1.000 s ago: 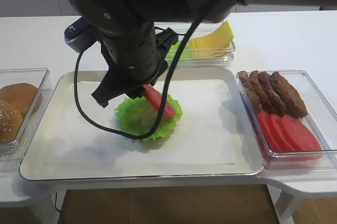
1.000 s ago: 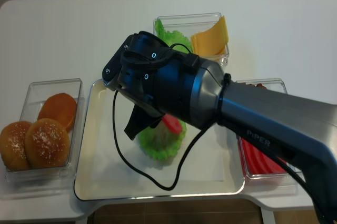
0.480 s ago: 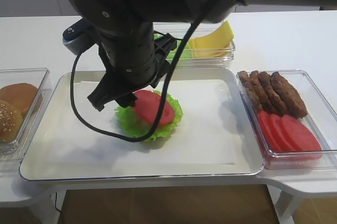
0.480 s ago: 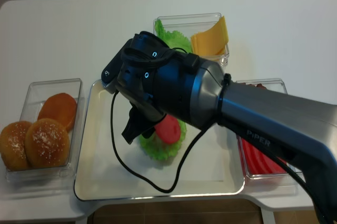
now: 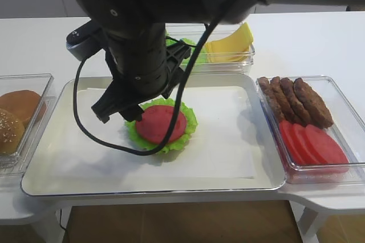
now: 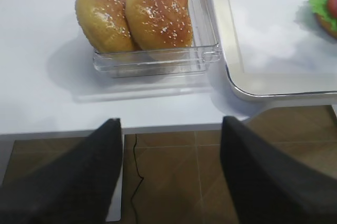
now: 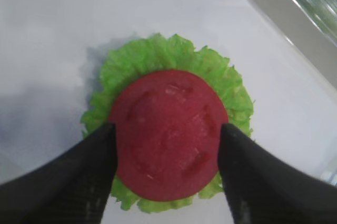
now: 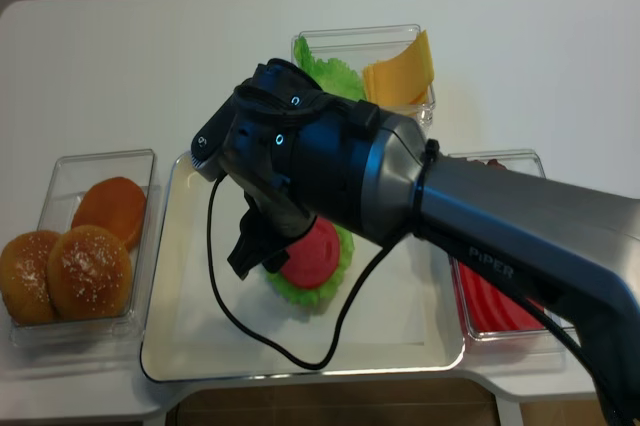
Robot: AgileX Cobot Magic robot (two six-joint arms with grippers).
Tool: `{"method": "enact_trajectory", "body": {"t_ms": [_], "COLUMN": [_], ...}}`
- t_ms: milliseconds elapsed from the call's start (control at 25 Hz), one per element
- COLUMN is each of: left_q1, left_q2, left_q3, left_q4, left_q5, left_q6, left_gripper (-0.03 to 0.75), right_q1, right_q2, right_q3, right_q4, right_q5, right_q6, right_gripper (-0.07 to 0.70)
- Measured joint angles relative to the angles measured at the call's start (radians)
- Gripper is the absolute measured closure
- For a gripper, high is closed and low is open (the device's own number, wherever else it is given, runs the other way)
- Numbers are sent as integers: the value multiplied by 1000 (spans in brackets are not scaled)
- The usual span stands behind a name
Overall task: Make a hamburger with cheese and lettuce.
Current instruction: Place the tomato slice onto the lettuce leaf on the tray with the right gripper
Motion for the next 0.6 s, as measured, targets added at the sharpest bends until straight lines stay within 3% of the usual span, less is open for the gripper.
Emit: {"method": "enact_trajectory", "body": {"t_ms": [200, 360, 600], "left_q1": [0, 0, 0], "left_q2": [0, 0, 0], "left_q3": [0, 0, 0], "left_q4": [0, 0, 0], "left_q5": [0, 0, 0], "left_q6": [0, 0, 0], "left_gripper": [277, 277, 277], "right_q1": [-53, -170, -372], "right_q2": [-27, -52, -95], "right_q3": [-48, -102, -103], "right_q4": [160, 315, 401], "right_q5": [3, 24, 93], "right_q6": [-101, -161, -191], "right_gripper": [173, 172, 173]}}
